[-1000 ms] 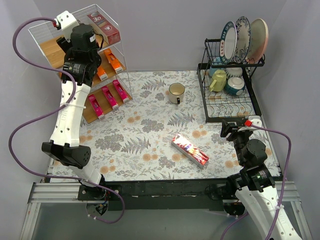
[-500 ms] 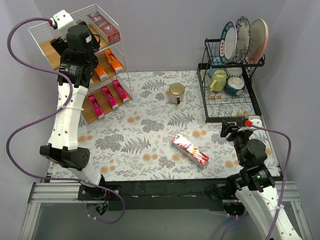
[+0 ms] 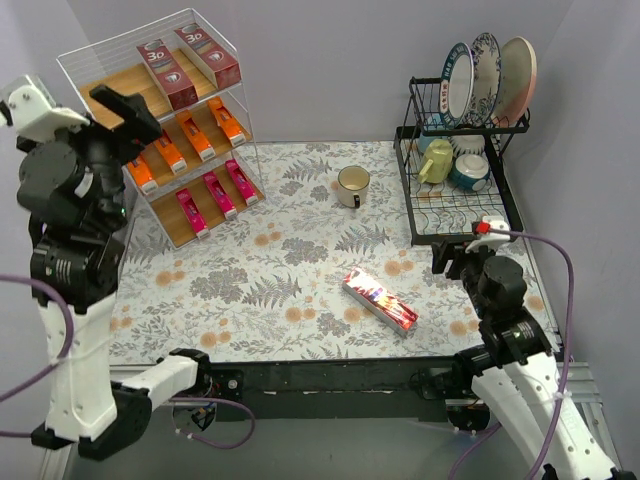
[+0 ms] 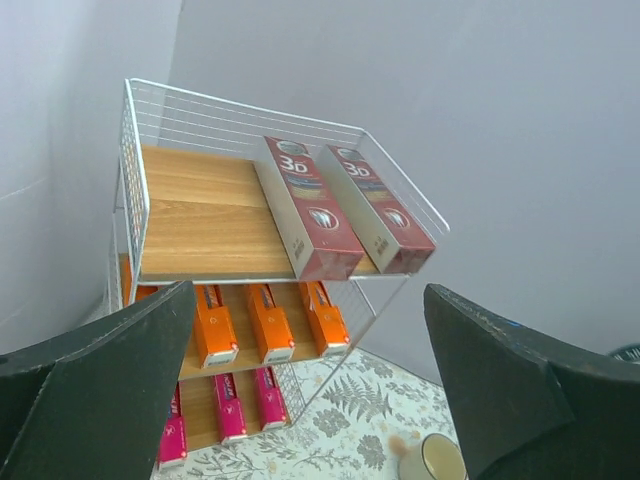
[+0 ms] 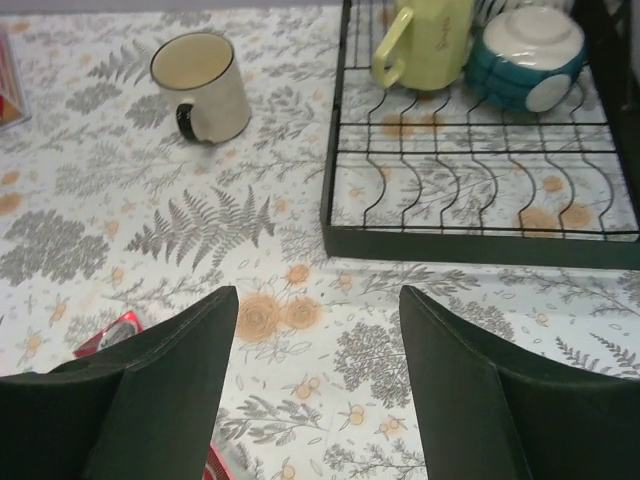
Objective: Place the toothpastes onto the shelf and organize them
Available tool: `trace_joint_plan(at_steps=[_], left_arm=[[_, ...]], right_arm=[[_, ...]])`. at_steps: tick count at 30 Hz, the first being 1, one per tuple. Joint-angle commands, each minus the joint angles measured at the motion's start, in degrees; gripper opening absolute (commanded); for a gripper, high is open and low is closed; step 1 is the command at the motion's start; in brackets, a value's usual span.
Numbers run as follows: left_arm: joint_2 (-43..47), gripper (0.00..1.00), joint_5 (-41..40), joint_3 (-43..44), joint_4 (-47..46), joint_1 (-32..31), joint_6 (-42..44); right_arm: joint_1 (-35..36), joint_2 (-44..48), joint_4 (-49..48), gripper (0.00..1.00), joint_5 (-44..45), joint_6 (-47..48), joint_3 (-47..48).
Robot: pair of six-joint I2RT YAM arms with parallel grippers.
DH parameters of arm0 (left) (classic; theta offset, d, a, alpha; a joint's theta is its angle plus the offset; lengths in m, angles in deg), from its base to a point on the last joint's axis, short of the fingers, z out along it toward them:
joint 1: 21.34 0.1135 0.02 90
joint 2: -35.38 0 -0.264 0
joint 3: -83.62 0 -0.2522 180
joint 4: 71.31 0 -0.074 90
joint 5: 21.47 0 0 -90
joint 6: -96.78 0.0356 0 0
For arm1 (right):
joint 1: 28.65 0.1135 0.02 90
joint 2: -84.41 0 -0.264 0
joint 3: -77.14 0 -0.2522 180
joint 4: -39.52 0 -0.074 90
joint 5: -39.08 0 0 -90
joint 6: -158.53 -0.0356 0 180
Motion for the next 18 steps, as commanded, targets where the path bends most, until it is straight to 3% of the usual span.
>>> trace_joint_plan(at_steps=[1, 8, 10, 15, 18], left_arm=[[7.41, 0.98, 12.2, -12.48, -2.29, 0.3, 0.62], [18.67, 0.98, 27.31, -31.74, -6.95, 0.3, 1.06], [20.61, 0.98, 30.23, -35.54, -7.22, 0.21, 0.8], [21.84, 0.98, 39.63, -46.51, -9.06, 0.21, -2.45], [21.84, 0.98, 42.63, -52.66, -11.17, 0.21, -3.85]], right_arm=[[0.36, -9.65, 8.48, 0.75, -9.14, -1.92, 9.07], [0.53, -28.12, 21.22, 0.77, -28.28, 2.46, 18.48], [0.62, -32.68, 22.99, 0.83, -30.85, 3.44, 19.1], [6.15, -39.21, 23.34, 0.89, -31.14, 5.37, 20.24], [13.7, -46.04, 24.83, 0.91, -24.47, 6.6, 21.99]])
